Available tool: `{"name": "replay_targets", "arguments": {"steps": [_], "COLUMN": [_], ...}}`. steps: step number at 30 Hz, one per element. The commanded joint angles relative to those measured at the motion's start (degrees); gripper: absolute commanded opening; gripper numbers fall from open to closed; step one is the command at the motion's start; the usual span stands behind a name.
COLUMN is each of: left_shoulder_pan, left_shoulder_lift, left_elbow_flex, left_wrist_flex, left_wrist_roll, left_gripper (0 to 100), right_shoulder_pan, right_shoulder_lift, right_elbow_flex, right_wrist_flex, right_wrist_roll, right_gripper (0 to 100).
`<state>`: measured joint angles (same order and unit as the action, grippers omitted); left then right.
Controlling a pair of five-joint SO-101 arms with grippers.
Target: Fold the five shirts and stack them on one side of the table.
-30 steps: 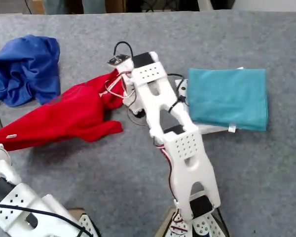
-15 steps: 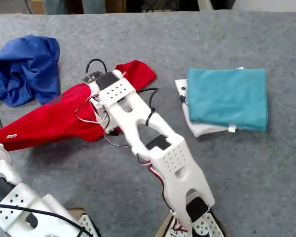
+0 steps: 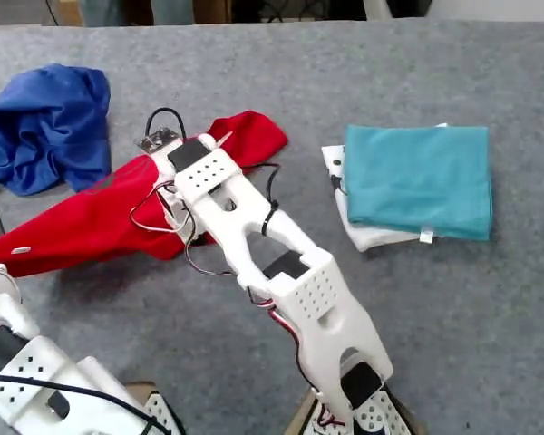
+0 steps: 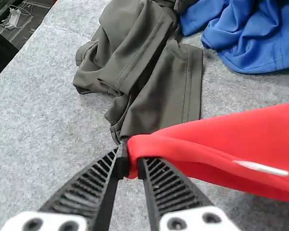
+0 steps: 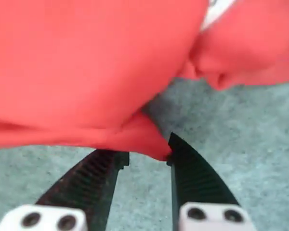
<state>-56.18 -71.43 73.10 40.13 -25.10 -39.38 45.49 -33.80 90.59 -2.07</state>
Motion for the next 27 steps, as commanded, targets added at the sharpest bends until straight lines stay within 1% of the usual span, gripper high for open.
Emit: {"name": "replay_targets", "arguments": {"steps": [1, 13, 21, 25, 27], "left_shoulder_pan": [0.3, 0.3, 0.0, 0.0, 0.0], "left_shoulder_lift": [-0.2, -0.2, -0.2, -0.3, -0.4], "left_elbow_flex": [-0.5, -0.5, -0.5, -0.5, -0.5], "left_wrist_flex": [-1.1, -1.1, -1.1, -1.1, -1.1], "left_wrist_roll": [0.1, 0.1, 0.1, 0.1, 0.1], "left_gripper": [3, 3, 3, 3, 3], "right_shoulder_pan": [-0.6, -0.5, -0.5, -0.6, -0.6], "right_shoulder_lift": [-0.1, -0.2, 0.0, 1.5, 2.2], "right_elbow_flex": [-0.1, 5.1, 5.3, 4.7, 4.7], "right_wrist_flex": [-0.5, 2.7, -3.7, -4.4, -4.4], "right_wrist_roll": [-0.5, -0.6, -0.3, -0.1, -0.3], "right_gripper": [13.9, 13.8, 13.8, 13.7, 11.8]}}
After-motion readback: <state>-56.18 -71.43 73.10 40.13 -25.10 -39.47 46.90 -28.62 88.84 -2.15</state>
